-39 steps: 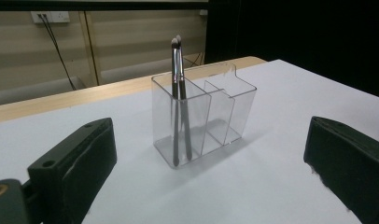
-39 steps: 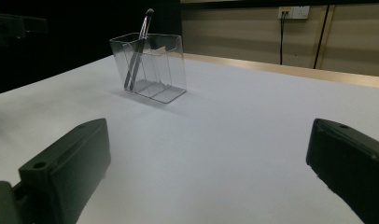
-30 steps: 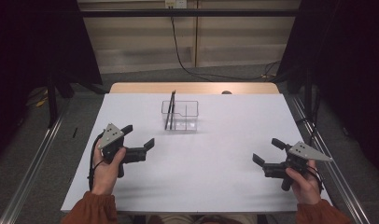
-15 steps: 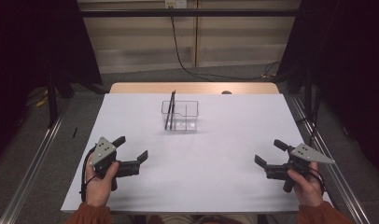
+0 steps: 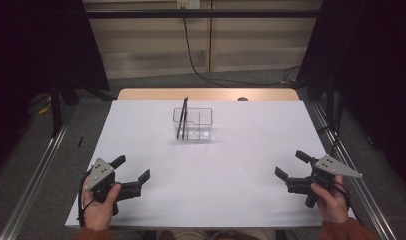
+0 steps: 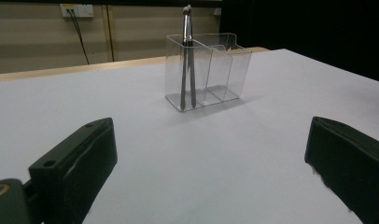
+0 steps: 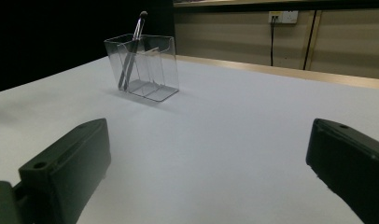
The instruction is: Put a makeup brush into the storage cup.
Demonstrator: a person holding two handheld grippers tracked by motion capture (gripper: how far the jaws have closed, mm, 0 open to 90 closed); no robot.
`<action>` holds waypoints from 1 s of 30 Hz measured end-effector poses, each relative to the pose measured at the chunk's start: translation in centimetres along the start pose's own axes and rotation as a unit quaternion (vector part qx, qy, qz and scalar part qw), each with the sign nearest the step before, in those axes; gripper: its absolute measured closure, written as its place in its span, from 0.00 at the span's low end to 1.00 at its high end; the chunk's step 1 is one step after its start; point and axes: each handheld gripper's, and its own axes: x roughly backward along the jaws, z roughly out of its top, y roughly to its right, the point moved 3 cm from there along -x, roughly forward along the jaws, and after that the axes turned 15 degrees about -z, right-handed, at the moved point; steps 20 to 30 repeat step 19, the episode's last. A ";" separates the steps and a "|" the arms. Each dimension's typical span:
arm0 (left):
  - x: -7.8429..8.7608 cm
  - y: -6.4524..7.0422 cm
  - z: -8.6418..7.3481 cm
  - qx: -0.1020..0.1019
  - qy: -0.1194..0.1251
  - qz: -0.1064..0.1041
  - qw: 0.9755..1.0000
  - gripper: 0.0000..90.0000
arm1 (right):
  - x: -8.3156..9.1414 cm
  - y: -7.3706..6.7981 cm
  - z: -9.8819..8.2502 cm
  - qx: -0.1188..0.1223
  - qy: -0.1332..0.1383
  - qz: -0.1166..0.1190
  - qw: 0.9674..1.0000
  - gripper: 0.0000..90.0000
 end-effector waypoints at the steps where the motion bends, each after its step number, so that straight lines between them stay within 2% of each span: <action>1: 0.1 0.0 0.0 -0.001 0.000 0.001 1.000 0.02 | 0.0 0.0 0.0 0.000 0.000 0.000 1.000 0.00; 3: 0.6 0.1 -0.1 0.000 -0.003 -0.004 1.000 0.02 | 0.0 0.0 0.0 0.001 0.000 0.001 1.000 0.00; 5: 1.2 0.0 -0.1 0.002 0.002 0.000 1.000 0.02 | 0.1 0.0 0.1 -0.001 0.002 0.002 1.000 0.00; 8: 1.7 0.1 0.0 -0.011 0.002 0.007 1.000 0.02 | 0.1 0.0 0.1 0.000 0.003 0.003 1.000 0.00; 16: 1.6 0.4 -0.1 -0.011 -0.001 0.000 1.000 0.02 | -0.1 -0.1 -0.1 0.001 0.000 0.007 1.000 0.00; 19: 1.4 0.3 -0.3 0.004 -0.002 -0.010 1.000 0.02 | -0.2 -0.2 -0.1 0.002 0.000 0.009 1.000 0.00; 30: 1.4 0.3 -0.3 0.004 -0.002 -0.010 1.000 0.02 | -0.2 -0.2 -0.1 0.002 0.000 0.009 1.000 0.00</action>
